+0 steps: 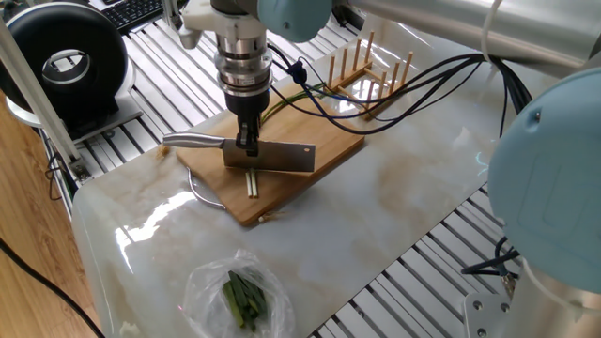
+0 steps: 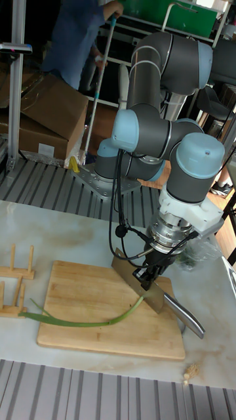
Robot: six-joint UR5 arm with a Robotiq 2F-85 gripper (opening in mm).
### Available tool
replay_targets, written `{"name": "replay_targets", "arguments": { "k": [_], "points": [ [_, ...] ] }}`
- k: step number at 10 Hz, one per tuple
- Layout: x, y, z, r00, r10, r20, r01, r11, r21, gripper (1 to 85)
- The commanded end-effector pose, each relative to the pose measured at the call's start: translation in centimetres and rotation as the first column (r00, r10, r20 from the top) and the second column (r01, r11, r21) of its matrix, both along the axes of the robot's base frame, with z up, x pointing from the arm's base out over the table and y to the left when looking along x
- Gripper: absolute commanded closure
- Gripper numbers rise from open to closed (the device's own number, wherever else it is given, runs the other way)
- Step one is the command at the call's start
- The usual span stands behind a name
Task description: Chop the green garlic
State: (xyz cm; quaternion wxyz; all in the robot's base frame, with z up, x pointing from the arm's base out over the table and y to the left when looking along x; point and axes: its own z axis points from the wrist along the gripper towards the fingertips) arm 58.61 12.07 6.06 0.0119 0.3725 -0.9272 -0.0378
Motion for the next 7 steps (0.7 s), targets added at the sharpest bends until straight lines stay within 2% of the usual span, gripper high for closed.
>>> {"name": "replay_targets", "arguments": {
  "k": [1, 4, 5, 7],
  "points": [
    [0.1, -0.6, 1.3, 1.000, 0.015, -0.007, -0.015, 1.000, 0.014, 84.3],
    [0.2, -0.3, 1.1, 1.000, -0.015, 0.014, 0.016, 1.000, -0.016, 84.3],
    [0.0, -0.4, 1.5, 1.000, -0.015, 0.010, 0.015, 1.000, -0.019, 84.3],
    [-1.0, -0.4, 3.8, 1.000, -0.010, -0.010, 0.010, 1.000, -0.028, 84.3]
  ]
}}
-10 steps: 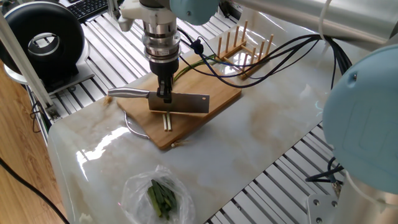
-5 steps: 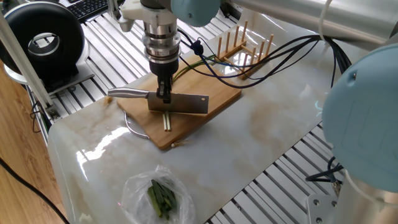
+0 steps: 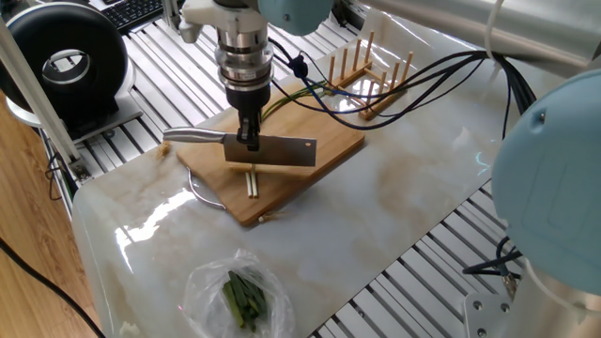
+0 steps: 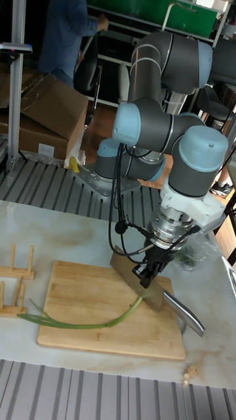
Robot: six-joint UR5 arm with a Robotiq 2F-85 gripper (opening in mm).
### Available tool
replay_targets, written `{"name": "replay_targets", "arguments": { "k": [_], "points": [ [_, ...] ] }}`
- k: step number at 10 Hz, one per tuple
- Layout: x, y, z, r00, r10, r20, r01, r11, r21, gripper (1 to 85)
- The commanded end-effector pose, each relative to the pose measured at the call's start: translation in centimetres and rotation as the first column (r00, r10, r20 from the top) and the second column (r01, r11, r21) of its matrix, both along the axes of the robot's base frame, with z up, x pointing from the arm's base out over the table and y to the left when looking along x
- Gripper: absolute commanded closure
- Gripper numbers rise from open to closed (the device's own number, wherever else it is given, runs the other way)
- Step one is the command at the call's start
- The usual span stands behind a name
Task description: Chop the green garlic
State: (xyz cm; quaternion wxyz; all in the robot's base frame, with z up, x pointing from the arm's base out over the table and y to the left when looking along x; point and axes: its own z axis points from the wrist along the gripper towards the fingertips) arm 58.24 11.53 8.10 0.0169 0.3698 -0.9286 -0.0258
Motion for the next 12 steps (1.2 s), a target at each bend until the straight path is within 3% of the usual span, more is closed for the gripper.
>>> {"name": "replay_targets", "arguments": {
  "k": [1, 3, 5, 12],
  "points": [
    [-1.2, 0.1, 3.1, 1.000, -0.008, -0.020, 0.007, 1.000, -0.005, 84.3],
    [-2.4, 0.6, 5.5, 0.999, -0.017, -0.038, 0.018, 1.000, 0.024, 84.3],
    [-2.6, 0.6, 6.4, 0.999, -0.022, -0.036, 0.024, 0.999, 0.047, 84.3],
    [-1.4, 0.0, 6.4, 0.996, -0.088, -0.015, 0.089, 0.995, 0.048, 84.3]
  ]
}}
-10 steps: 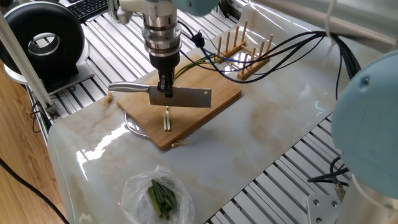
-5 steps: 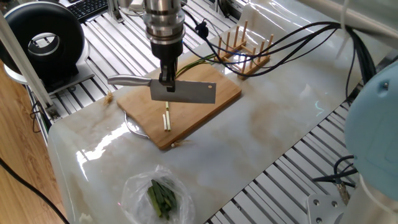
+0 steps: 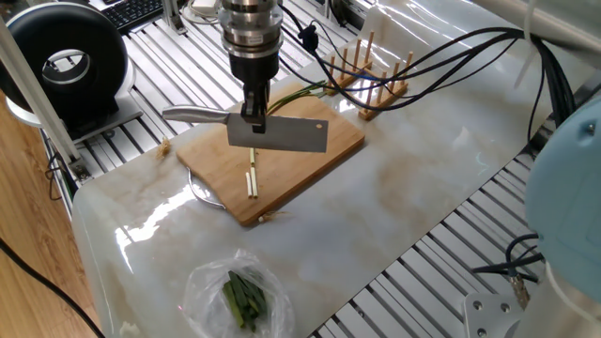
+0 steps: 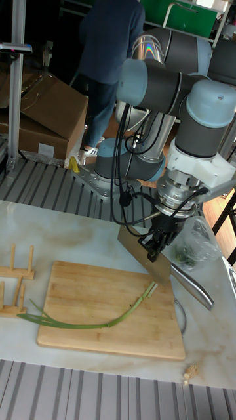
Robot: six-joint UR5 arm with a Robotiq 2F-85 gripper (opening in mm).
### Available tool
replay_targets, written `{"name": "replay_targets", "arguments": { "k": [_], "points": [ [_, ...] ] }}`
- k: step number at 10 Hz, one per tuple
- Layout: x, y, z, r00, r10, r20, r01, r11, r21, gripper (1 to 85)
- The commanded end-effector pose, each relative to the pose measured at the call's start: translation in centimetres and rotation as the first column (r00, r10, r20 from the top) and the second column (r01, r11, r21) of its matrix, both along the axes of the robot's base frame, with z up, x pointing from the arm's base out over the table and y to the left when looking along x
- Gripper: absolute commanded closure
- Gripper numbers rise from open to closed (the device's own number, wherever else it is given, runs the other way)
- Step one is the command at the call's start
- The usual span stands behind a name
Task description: Chop the green garlic
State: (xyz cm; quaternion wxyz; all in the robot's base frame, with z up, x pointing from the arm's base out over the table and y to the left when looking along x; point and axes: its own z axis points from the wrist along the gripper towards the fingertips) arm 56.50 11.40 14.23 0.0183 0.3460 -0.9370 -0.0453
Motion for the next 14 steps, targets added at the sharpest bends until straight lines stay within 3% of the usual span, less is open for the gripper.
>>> {"name": "replay_targets", "arguments": {
  "k": [1, 4, 7, 8, 10, 12, 14],
  "points": [
    [0.7, 0.1, 0.0, 0.998, -0.055, 0.011, 0.055, 0.998, 0.016, 84.3],
    [1.5, 1.1, -0.8, 0.997, -0.083, 0.007, 0.083, 0.995, 0.051, 84.3],
    [2.5, -0.8, -1.4, 0.996, -0.079, 0.041, 0.080, 0.997, -0.023, 84.3],
    [2.7, -0.1, -1.3, 0.996, -0.077, 0.047, 0.077, 0.997, 0.001, 84.3],
    [3.1, -1.3, -0.9, 0.994, -0.076, 0.079, 0.079, 0.996, -0.043, 84.3],
    [3.5, -1.5, -1.1, 0.992, -0.092, 0.089, 0.097, 0.994, -0.049, 84.3],
    [4.8, -1.9, -1.4, 0.987, -0.095, 0.130, 0.104, 0.993, -0.060, 84.3]
  ]
}}
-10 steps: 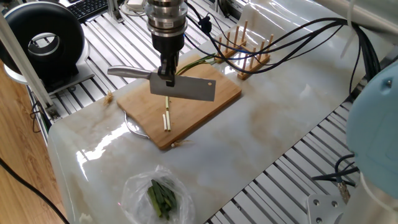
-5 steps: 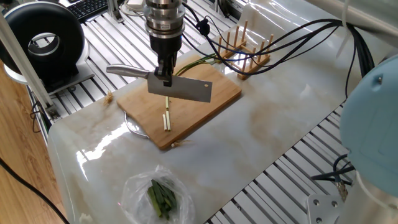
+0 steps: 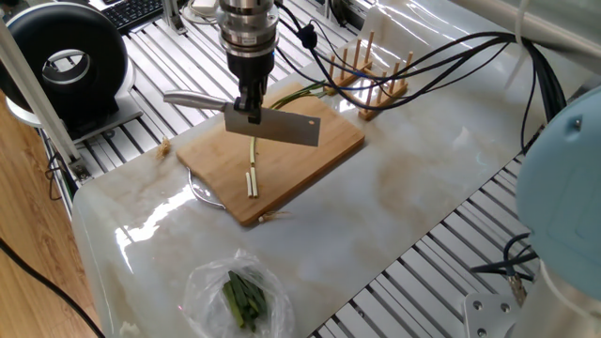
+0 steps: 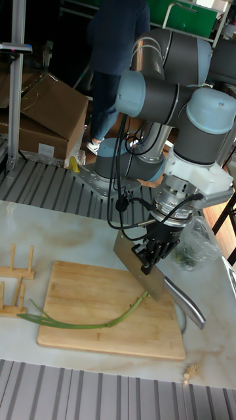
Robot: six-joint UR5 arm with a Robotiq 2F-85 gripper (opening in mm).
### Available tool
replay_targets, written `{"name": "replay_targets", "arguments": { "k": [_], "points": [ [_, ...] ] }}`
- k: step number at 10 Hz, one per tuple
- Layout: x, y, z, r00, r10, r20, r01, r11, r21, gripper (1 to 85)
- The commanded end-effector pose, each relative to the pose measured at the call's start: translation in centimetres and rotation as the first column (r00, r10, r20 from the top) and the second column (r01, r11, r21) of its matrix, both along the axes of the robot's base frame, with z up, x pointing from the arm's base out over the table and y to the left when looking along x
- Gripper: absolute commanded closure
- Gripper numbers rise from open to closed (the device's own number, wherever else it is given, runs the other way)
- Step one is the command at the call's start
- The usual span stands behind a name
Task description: Chop the green garlic
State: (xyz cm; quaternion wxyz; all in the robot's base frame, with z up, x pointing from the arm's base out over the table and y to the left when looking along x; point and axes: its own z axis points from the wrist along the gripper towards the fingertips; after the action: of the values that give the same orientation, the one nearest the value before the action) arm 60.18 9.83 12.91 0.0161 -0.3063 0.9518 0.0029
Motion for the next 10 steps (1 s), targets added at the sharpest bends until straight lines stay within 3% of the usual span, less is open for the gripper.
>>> {"name": "replay_targets", "arguments": {
  "k": [1, 5, 7, 10],
  "points": [
    [1.4, -0.3, -0.1, 0.999, -0.008, 0.047, 0.009, 1.000, -0.008, 84.3],
    [3.7, -0.2, -1.0, 0.995, -0.034, 0.097, 0.033, 0.999, 0.011, 84.3],
    [5.0, 0.6, -2.3, 0.995, -0.037, 0.089, 0.032, 0.998, 0.060, 84.3],
    [5.0, -0.2, -3.8, 0.997, -0.040, 0.059, 0.038, 0.999, 0.032, 84.3]
  ]
}}
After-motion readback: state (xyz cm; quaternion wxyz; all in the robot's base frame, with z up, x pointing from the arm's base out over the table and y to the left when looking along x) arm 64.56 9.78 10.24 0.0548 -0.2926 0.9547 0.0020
